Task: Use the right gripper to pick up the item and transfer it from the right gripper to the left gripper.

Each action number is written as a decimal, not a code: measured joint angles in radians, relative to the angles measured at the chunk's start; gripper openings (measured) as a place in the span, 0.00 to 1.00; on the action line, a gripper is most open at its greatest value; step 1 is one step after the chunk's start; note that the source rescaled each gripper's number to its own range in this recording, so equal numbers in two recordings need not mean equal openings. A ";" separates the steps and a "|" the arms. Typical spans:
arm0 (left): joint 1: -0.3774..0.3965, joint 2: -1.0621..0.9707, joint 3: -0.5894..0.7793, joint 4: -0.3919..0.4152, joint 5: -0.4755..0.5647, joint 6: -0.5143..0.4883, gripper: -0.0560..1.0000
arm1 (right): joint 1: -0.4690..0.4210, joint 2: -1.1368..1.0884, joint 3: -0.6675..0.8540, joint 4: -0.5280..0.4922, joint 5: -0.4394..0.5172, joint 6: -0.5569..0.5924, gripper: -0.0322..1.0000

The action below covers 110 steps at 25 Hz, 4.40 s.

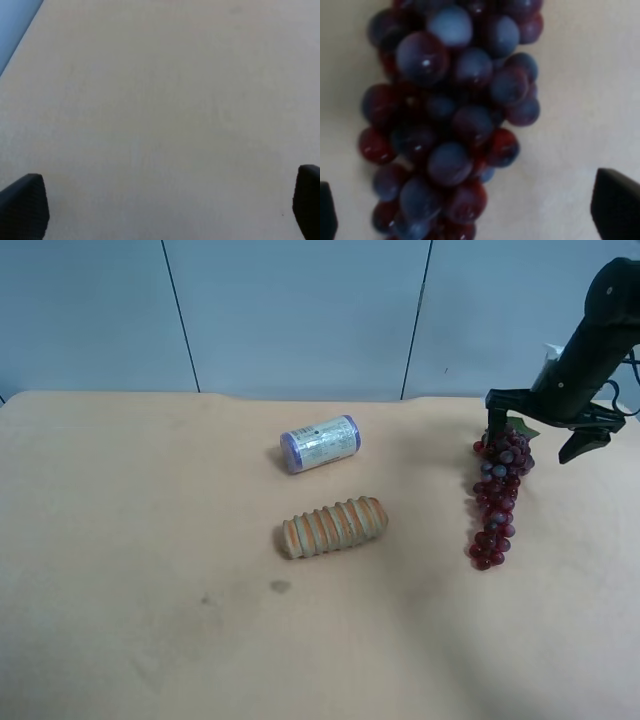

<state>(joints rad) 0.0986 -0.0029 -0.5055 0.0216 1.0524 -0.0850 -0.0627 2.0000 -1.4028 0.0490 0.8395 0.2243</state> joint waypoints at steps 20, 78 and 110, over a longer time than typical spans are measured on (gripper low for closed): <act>0.000 0.000 0.000 0.000 0.000 0.000 1.00 | 0.000 0.100 -0.001 -0.010 -0.182 0.039 1.00; 0.000 0.000 0.000 0.000 0.000 0.000 1.00 | 0.000 0.100 -0.001 -0.010 -0.161 0.019 0.07; 0.000 0.000 0.000 0.000 0.001 0.000 1.00 | 0.177 -0.136 -0.001 0.943 0.271 -0.847 0.06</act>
<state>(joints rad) 0.0986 -0.0029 -0.5055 0.0216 1.0535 -0.0848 0.1145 1.8637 -1.4038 0.9919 1.1101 -0.6225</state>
